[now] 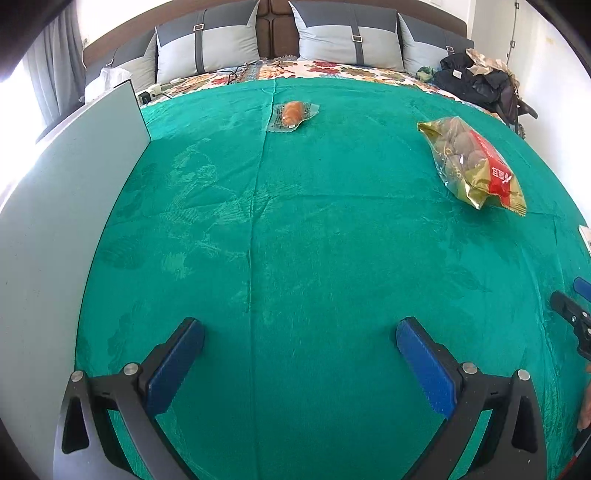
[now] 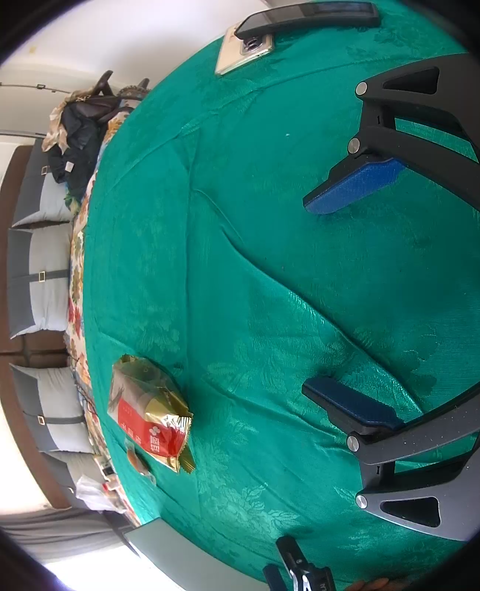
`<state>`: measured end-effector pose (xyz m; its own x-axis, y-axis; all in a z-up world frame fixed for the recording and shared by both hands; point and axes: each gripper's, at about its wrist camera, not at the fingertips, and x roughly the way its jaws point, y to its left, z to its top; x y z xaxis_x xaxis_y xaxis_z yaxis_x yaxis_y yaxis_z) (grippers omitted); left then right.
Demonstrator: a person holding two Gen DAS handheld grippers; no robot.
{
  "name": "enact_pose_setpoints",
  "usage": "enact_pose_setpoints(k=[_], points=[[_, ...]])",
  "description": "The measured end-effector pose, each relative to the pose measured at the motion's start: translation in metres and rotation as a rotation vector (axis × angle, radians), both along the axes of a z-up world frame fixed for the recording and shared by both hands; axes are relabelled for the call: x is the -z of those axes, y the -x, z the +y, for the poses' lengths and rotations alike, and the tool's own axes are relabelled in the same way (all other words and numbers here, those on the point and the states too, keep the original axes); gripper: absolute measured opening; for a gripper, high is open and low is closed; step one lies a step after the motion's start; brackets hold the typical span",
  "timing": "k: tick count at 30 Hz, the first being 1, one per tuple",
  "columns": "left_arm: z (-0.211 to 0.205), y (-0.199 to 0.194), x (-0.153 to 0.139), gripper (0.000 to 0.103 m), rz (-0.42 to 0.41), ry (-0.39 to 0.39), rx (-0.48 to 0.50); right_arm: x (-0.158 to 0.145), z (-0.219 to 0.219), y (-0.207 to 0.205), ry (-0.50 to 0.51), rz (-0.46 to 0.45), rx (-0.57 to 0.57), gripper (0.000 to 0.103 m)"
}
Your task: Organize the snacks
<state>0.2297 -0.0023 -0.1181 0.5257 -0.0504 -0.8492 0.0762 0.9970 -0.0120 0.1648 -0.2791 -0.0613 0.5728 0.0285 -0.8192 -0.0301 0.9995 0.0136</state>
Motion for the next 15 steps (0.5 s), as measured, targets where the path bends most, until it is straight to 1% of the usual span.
enact_pose_setpoints(k=[5, 9, 12, 15], points=[[0.009, -0.052, 0.000, 0.103, 0.019, -0.004, -0.018, 0.000, 0.000, -0.001, -0.001, 0.001, -0.002, 0.093], [0.008, -0.098, 0.000, 0.103, 0.051, -0.003, -0.003, 0.000, 0.000, -0.001, -0.001, 0.001, -0.002, 0.094], [0.005, -0.135, -0.001, 0.103, 0.100, -0.007, 0.013, 0.000, 0.000, -0.001, -0.002, 0.001, -0.002, 0.094], [0.003, -0.174, -0.002, 0.103, 0.152, -0.007, -0.005, 0.000, 0.000, -0.001, -0.002, 0.001, -0.002, 0.095]])
